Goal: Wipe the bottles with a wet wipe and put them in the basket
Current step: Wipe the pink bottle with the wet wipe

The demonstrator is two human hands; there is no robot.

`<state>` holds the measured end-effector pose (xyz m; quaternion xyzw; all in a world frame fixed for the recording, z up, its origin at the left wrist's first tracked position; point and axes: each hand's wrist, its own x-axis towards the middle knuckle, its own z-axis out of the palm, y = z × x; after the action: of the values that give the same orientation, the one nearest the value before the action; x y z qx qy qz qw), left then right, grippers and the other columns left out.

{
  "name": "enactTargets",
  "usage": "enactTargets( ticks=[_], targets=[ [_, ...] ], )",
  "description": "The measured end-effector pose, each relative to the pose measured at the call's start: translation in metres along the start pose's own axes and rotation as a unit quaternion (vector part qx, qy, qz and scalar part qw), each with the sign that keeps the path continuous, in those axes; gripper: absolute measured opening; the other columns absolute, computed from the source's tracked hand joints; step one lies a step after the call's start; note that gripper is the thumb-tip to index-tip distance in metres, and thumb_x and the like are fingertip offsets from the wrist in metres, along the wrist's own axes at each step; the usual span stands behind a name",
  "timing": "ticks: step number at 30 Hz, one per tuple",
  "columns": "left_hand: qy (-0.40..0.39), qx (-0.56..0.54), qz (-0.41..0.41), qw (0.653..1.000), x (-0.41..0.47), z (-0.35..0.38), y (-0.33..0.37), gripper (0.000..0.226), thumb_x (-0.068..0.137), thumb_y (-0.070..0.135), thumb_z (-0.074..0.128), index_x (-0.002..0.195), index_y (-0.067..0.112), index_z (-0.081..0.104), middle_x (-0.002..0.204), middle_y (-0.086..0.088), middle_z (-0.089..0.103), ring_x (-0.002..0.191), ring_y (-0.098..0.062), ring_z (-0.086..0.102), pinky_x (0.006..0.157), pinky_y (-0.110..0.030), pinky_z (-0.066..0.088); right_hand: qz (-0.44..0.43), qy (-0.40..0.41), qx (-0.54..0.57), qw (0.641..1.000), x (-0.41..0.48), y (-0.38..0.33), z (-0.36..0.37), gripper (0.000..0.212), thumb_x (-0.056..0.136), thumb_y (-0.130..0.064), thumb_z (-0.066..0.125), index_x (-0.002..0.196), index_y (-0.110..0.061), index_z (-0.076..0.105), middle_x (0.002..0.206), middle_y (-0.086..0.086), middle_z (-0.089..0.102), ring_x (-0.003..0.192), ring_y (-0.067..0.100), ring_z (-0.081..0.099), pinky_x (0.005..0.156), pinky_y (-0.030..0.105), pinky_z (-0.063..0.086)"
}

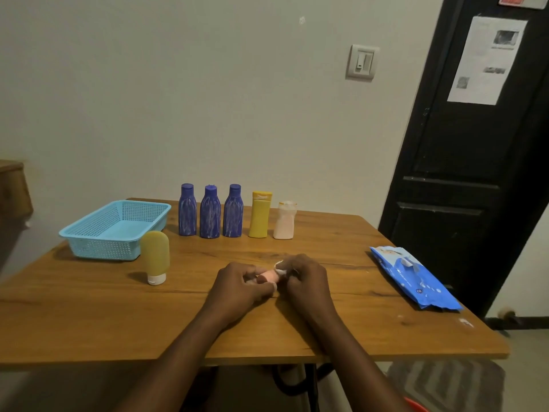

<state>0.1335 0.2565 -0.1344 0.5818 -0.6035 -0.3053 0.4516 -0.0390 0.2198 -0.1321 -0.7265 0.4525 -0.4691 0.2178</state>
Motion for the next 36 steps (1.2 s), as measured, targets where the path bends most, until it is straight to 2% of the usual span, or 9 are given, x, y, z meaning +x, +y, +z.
enactTargets(
  ticks=[3, 6, 10, 14, 20, 24, 31, 33, 36],
  targets=[
    [0.014, 0.019, 0.008, 1.000, 0.001, 0.000, 0.000, 0.053, 0.074, 0.030, 0.089, 0.125, 0.026, 0.073, 0.120, 0.007, 0.072, 0.102, -0.006, 0.064, 0.082, -0.025, 0.055, 0.103, 0.046, 0.040, 0.993, 0.008, 0.008, -0.003, 0.029, 0.088, 0.003, 0.060, 0.097, -0.016, 0.080, 0.095, -0.008, 0.074, 0.091, 0.003, 0.064, 0.085, 0.026, 0.056],
    [0.011, 0.010, 0.001, 1.000, 0.000, -0.002, 0.001, 0.049, 0.073, 0.029, 0.089, 0.120, 0.028, 0.075, 0.125, 0.009, 0.070, 0.108, -0.006, 0.061, 0.087, -0.026, 0.052, 0.144, 0.056, 0.073, 0.985, 0.013, 0.013, -0.006, 0.032, 0.088, 0.005, 0.058, 0.095, -0.016, 0.082, 0.091, -0.007, 0.075, 0.089, 0.004, 0.066, 0.078, 0.022, 0.054],
    [0.012, -0.004, 0.016, 1.000, -0.001, -0.003, 0.003, 0.024, 0.071, 0.017, 0.089, 0.089, 0.030, 0.081, 0.119, 0.015, 0.070, 0.106, -0.006, 0.062, 0.085, -0.026, 0.050, 0.171, 0.061, 0.107, 0.978, 0.016, 0.018, -0.006, 0.031, 0.090, 0.003, 0.058, 0.093, -0.016, 0.082, 0.089, -0.005, 0.078, 0.090, 0.010, 0.070, 0.083, 0.034, 0.061],
    [0.026, -0.011, 0.028, 0.999, -0.003, -0.003, 0.006, 0.046, 0.074, 0.013, 0.087, 0.110, 0.039, 0.076, 0.114, 0.013, 0.063, 0.104, -0.005, 0.059, 0.086, -0.026, 0.050, 0.169, 0.058, 0.135, 0.975, 0.015, 0.016, -0.007, 0.031, 0.092, 0.001, 0.059, 0.089, -0.020, 0.081, 0.090, -0.005, 0.078, 0.092, 0.011, 0.070, 0.084, 0.035, 0.061],
    [0.027, -0.027, 0.062, 0.997, -0.005, -0.002, 0.005, 0.047, 0.079, 0.012, 0.084, 0.118, 0.038, 0.074, 0.119, 0.019, 0.060, 0.112, -0.003, 0.056, 0.089, -0.023, 0.047, 0.125, 0.028, 0.148, 0.981, 0.008, 0.008, -0.010, 0.027, 0.092, -0.001, 0.062, 0.092, -0.020, 0.080, 0.091, -0.005, 0.077, 0.090, 0.008, 0.069, 0.077, 0.023, 0.057],
    [0.031, 0.015, 0.115, 0.993, -0.007, 0.000, 0.007, 0.041, 0.081, 0.010, 0.082, 0.114, 0.034, 0.075, 0.113, 0.020, 0.059, 0.110, 0.000, 0.057, 0.090, -0.024, 0.054, 0.077, 0.035, 0.090, 0.992, 0.010, 0.010, -0.006, 0.026, 0.091, 0.001, 0.062, 0.101, -0.015, 0.080, 0.099, -0.007, 0.074, 0.093, 0.004, 0.066, 0.074, 0.015, 0.053],
    [0.021, 0.119, 0.224, 0.967, -0.014, 0.006, 0.013, 0.031, 0.089, -0.003, 0.070, 0.101, 0.024, 0.076, 0.111, 0.014, 0.052, 0.106, 0.001, 0.054, 0.084, -0.026, 0.058, 0.128, 0.062, 0.072, 0.987, 0.016, 0.019, -0.005, 0.032, 0.088, 0.005, 0.058, 0.094, -0.020, 0.077, 0.089, -0.006, 0.074, 0.090, 0.011, 0.068, 0.071, 0.022, 0.056],
    [0.020, 0.135, 0.229, 0.964, -0.016, 0.007, 0.014, 0.031, 0.090, -0.003, 0.068, 0.101, 0.025, 0.075, 0.111, 0.013, 0.050, 0.105, 0.001, 0.053, 0.083, -0.027, 0.056, 0.082, 0.051, 0.053, 0.994, 0.012, 0.013, -0.004, 0.027, 0.087, 0.001, 0.062, 0.096, -0.020, 0.076, 0.094, -0.009, 0.071, 0.093, 0.008, 0.066, 0.075, 0.022, 0.056],
    [0.017, 0.130, 0.232, 0.964, -0.015, 0.006, 0.013, 0.046, 0.092, 0.000, 0.067, 0.097, 0.045, 0.064, 0.112, 0.016, 0.049, 0.105, 0.000, 0.053, 0.083, -0.028, 0.057, -0.044, 0.028, -0.009, 0.999, 0.004, 0.004, -0.001, 0.016, 0.088, -0.011, 0.071, 0.095, -0.025, 0.075, 0.095, -0.018, 0.067, 0.095, 0.002, 0.060, 0.079, 0.026, 0.053]
  ],
)
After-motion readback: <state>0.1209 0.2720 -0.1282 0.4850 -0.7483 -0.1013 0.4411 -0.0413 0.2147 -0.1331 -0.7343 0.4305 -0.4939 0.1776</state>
